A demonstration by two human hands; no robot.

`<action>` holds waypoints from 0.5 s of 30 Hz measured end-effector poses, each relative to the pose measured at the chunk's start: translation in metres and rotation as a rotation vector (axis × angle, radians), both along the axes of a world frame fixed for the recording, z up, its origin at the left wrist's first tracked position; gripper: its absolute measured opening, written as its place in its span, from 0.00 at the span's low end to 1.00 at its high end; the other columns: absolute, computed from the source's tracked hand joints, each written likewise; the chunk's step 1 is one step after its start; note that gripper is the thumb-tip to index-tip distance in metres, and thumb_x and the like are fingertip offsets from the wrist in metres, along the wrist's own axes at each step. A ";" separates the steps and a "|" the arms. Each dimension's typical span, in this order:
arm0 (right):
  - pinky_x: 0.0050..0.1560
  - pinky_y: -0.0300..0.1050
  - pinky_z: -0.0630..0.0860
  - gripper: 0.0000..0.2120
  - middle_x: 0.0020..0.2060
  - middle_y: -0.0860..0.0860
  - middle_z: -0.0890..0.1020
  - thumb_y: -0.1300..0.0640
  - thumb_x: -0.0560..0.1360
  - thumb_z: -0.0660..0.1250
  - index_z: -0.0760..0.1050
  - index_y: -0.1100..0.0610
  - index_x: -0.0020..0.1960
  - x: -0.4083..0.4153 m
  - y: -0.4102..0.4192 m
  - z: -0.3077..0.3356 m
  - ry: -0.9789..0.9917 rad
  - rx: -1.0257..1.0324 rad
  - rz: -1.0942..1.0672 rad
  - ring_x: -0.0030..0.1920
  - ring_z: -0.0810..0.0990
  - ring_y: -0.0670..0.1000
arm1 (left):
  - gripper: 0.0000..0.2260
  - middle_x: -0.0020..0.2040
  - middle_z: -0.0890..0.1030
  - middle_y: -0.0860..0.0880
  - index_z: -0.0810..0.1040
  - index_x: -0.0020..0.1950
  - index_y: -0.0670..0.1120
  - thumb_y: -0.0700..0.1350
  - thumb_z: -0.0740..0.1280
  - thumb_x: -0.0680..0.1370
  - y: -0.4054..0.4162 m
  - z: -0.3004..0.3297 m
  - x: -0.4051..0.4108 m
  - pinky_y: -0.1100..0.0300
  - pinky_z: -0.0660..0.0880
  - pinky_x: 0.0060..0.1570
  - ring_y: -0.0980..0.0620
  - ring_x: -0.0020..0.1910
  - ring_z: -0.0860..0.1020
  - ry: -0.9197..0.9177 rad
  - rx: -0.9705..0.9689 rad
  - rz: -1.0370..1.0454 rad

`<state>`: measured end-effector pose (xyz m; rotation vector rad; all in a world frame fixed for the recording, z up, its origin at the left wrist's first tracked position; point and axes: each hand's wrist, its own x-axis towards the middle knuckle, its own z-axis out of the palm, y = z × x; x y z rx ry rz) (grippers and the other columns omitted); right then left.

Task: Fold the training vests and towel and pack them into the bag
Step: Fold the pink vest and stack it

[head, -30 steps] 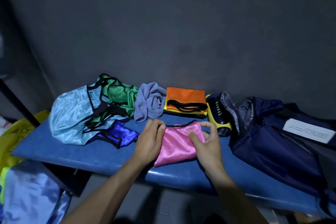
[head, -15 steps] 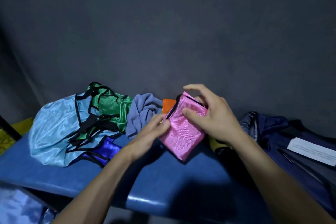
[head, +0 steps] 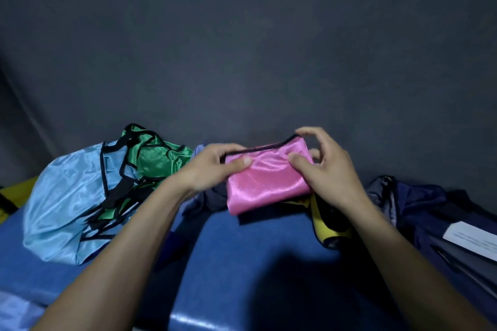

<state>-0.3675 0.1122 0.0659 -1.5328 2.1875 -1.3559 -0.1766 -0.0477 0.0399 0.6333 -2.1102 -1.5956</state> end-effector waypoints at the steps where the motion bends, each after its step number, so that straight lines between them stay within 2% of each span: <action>1: 0.36 0.47 0.72 0.17 0.28 0.51 0.76 0.53 0.76 0.71 0.73 0.42 0.63 -0.005 -0.006 -0.006 -0.052 0.037 -0.060 0.29 0.72 0.50 | 0.09 0.54 0.86 0.46 0.84 0.58 0.45 0.46 0.70 0.81 -0.008 0.004 -0.012 0.60 0.78 0.55 0.56 0.49 0.82 -0.016 -0.038 0.058; 3: 0.33 0.46 0.76 0.17 0.34 0.48 0.78 0.52 0.78 0.69 0.72 0.44 0.65 -0.012 -0.017 -0.011 -0.172 0.094 -0.150 0.29 0.77 0.48 | 0.08 0.50 0.86 0.48 0.85 0.55 0.45 0.47 0.69 0.82 -0.026 0.008 -0.040 0.60 0.77 0.52 0.55 0.48 0.81 -0.080 -0.071 0.155; 4: 0.33 0.49 0.80 0.16 0.40 0.47 0.80 0.53 0.78 0.67 0.71 0.45 0.65 -0.015 -0.023 -0.013 -0.211 0.131 -0.192 0.29 0.81 0.50 | 0.09 0.48 0.85 0.49 0.85 0.54 0.45 0.47 0.68 0.82 -0.032 0.009 -0.054 0.60 0.76 0.51 0.54 0.47 0.80 -0.128 -0.084 0.187; 7: 0.41 0.54 0.84 0.18 0.44 0.46 0.77 0.54 0.79 0.62 0.68 0.46 0.68 -0.021 -0.039 -0.019 -0.143 0.328 -0.276 0.30 0.85 0.57 | 0.07 0.47 0.84 0.51 0.85 0.48 0.46 0.48 0.70 0.81 -0.039 -0.001 -0.086 0.64 0.71 0.47 0.53 0.48 0.80 -0.295 -0.243 0.272; 9: 0.51 0.56 0.83 0.20 0.47 0.51 0.80 0.54 0.78 0.60 0.67 0.49 0.70 -0.020 -0.045 -0.025 -0.076 0.432 -0.297 0.40 0.86 0.60 | 0.07 0.46 0.86 0.51 0.84 0.43 0.49 0.47 0.71 0.80 -0.036 -0.017 -0.094 0.65 0.70 0.47 0.52 0.49 0.81 -0.305 -0.358 0.379; 11: 0.56 0.53 0.79 0.20 0.53 0.56 0.82 0.55 0.79 0.59 0.67 0.50 0.70 -0.019 -0.046 -0.032 -0.033 0.480 -0.332 0.50 0.83 0.63 | 0.08 0.44 0.86 0.49 0.81 0.39 0.49 0.46 0.72 0.78 -0.029 -0.029 -0.098 0.60 0.73 0.47 0.47 0.48 0.82 -0.254 -0.429 0.466; 13: 0.56 0.52 0.76 0.18 0.56 0.59 0.81 0.56 0.80 0.59 0.67 0.52 0.70 -0.016 -0.046 -0.038 -0.014 0.487 -0.368 0.55 0.80 0.64 | 0.07 0.44 0.85 0.47 0.79 0.43 0.48 0.48 0.70 0.79 -0.020 -0.035 -0.098 0.54 0.74 0.49 0.43 0.49 0.81 -0.232 -0.509 0.507; 15: 0.53 0.51 0.74 0.17 0.56 0.59 0.81 0.57 0.81 0.58 0.67 0.52 0.69 -0.013 -0.046 -0.040 -0.025 0.438 -0.385 0.55 0.80 0.64 | 0.07 0.51 0.82 0.45 0.78 0.50 0.47 0.50 0.67 0.80 -0.009 -0.036 -0.094 0.49 0.73 0.52 0.40 0.53 0.77 -0.236 -0.678 0.544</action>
